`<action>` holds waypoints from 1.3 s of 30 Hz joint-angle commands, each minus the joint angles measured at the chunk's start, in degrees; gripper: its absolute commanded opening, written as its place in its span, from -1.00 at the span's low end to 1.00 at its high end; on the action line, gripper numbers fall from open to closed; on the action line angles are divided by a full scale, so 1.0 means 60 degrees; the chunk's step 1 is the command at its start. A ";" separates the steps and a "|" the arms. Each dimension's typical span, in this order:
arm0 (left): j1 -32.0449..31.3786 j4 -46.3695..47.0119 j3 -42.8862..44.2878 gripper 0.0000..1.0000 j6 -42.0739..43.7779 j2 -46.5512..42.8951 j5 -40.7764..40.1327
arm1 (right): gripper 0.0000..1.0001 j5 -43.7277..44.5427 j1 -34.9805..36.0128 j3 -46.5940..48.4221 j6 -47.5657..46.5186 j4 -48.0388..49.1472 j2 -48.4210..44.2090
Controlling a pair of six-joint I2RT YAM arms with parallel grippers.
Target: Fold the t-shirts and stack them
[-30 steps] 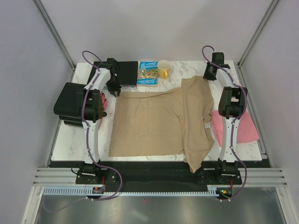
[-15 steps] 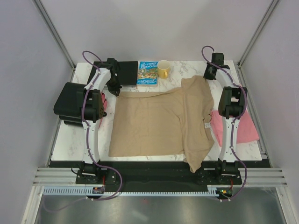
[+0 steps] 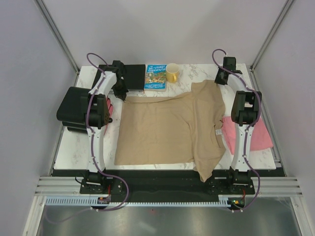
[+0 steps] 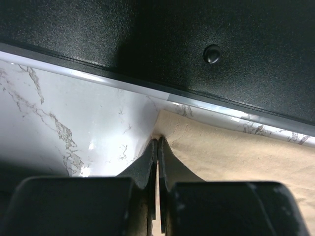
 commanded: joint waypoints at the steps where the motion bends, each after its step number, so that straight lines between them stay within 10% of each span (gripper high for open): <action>1: 0.0025 0.0306 0.0370 -0.96 -0.0118 -0.0271 0.0102 | -1.00 0.0169 -0.0008 -0.0189 0.0058 0.0589 -0.1011; 39: 0.0421 0.0511 0.0356 -0.96 -0.0411 -0.1955 0.0644 | -1.00 -0.1018 0.0006 -0.3204 -0.0483 0.1527 -0.3823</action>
